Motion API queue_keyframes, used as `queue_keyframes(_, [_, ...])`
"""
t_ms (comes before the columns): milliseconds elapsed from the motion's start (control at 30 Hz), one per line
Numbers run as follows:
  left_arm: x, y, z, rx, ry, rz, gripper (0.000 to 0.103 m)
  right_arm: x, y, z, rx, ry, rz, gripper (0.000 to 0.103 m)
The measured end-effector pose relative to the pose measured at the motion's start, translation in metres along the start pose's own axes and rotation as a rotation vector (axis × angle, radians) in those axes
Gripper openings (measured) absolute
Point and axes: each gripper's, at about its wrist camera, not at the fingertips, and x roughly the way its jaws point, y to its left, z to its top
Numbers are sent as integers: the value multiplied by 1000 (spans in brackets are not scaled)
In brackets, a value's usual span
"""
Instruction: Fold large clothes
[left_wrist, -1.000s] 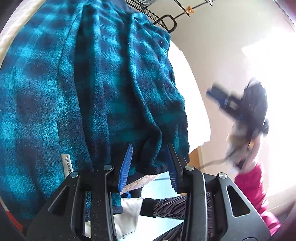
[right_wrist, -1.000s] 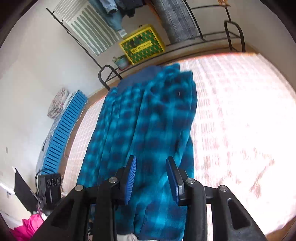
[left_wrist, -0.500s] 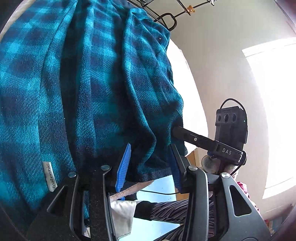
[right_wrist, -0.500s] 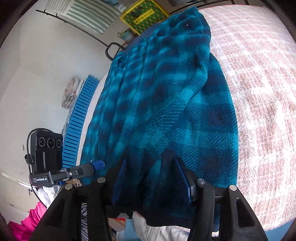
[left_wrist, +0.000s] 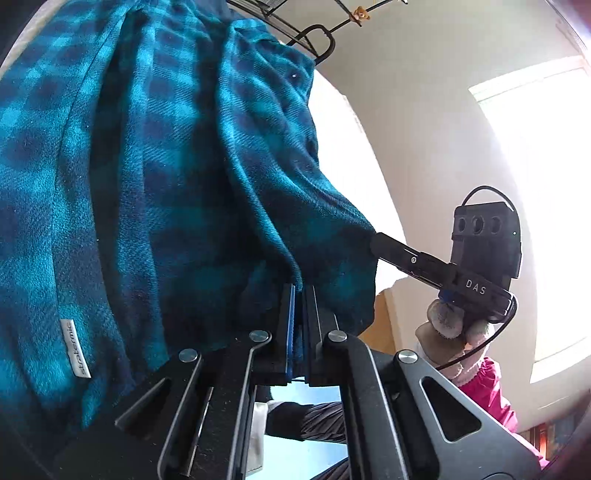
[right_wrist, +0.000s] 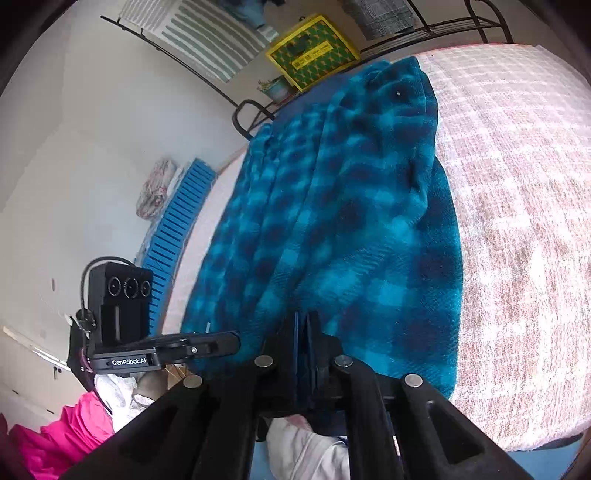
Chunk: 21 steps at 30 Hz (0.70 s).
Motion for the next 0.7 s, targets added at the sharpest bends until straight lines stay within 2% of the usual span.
queue_keyframes(67, [-3, -6, 0, 35, -21, 19, 1, -15, 4, 3, -15, -38, 13, 2])
queue_keyframes(133, [3, -4, -2, 35, -6, 41, 1, -18, 3, 3, -25, -43, -20, 6])
queue_keyframes(200, [11, 4, -6, 10, 14, 59, 1, -12, 0, -1, -22, -26, -39, 6])
queue_keyframes(300, [23, 10, -10, -13, 48, 68, 1, 0, 2, -5, -52, 20, -128, 1])
queue_keyframes(467, [22, -3, -7, 21, 26, 67, 0, -20, 3, -5, -54, -32, -86, 2])
queue_keyframes(500, [22, -3, -6, 24, 23, 71, 0, -23, 1, -5, -50, -42, -79, 9])
queue_keyframes(533, [23, -2, -6, 22, 23, 73, 0, -24, -3, -5, -26, -35, -73, 35])
queue_keyframes(600, [22, 2, -5, 12, 23, 86, 0, -18, -14, -8, 34, -3, -30, 59])
queue_keyframes(667, [23, 9, -4, 0, 25, 91, 0, -3, -17, -16, 36, 64, -10, 48])
queue_keyframes(700, [23, 10, -5, -4, 27, 90, 0, 6, -16, -21, 16, 101, -23, 29])
